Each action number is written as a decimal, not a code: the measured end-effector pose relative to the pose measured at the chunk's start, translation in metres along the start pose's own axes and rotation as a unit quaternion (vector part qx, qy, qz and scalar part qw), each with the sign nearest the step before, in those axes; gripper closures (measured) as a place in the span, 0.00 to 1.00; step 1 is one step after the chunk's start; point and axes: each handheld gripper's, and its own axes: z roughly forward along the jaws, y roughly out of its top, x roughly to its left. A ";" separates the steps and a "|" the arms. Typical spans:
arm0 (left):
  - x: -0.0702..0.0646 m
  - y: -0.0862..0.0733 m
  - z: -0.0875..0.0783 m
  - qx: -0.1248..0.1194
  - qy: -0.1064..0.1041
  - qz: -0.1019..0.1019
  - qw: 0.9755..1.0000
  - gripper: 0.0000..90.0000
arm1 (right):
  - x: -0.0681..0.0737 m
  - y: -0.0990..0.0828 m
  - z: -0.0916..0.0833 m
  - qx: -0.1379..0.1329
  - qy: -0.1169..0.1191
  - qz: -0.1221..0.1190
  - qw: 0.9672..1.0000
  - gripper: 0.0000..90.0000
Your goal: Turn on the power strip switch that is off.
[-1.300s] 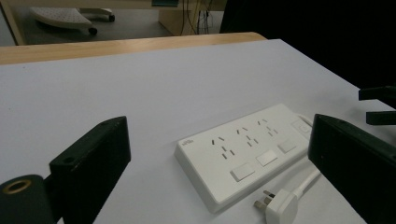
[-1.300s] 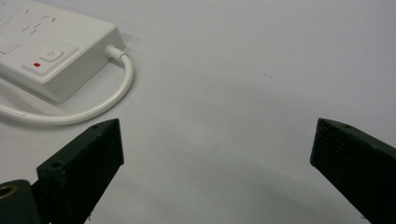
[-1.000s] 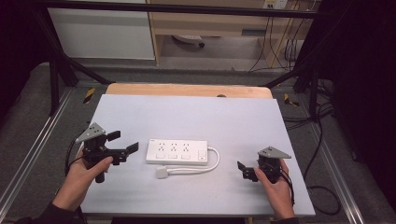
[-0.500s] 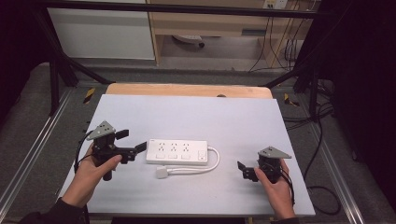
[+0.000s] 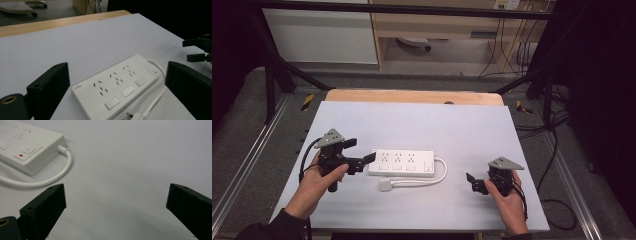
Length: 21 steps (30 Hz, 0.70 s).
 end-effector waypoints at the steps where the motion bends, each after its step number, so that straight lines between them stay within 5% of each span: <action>1: -0.001 0.000 0.002 0.002 -0.001 0.002 1.000 0.07 | 0.000 0.000 0.000 0.000 0.000 -0.001 1.000 0.03; 21: -0.010 0.001 0.016 0.017 -0.013 0.015 1.000 0.07 | 0.000 0.000 0.000 -0.001 0.000 -0.004 1.000 0.03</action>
